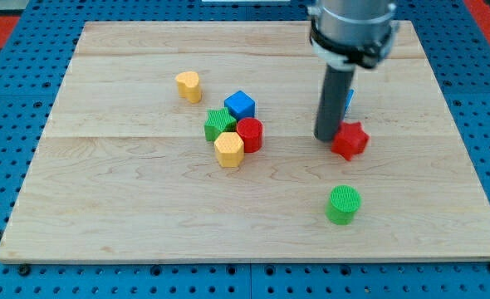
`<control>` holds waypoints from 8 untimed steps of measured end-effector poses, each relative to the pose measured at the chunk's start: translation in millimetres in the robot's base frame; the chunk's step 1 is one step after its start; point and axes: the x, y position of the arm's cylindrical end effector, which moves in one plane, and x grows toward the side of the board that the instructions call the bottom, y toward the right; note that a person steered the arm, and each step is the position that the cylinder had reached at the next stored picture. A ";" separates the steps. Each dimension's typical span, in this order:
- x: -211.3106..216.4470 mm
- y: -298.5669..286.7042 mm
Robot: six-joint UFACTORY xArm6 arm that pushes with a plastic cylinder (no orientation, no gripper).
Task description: Push the blue triangle between the red star and green circle
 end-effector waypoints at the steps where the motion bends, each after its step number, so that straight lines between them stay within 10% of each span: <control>1: 47.8 12.4; 3: 48.9 7.6; 8: -157.9 16.4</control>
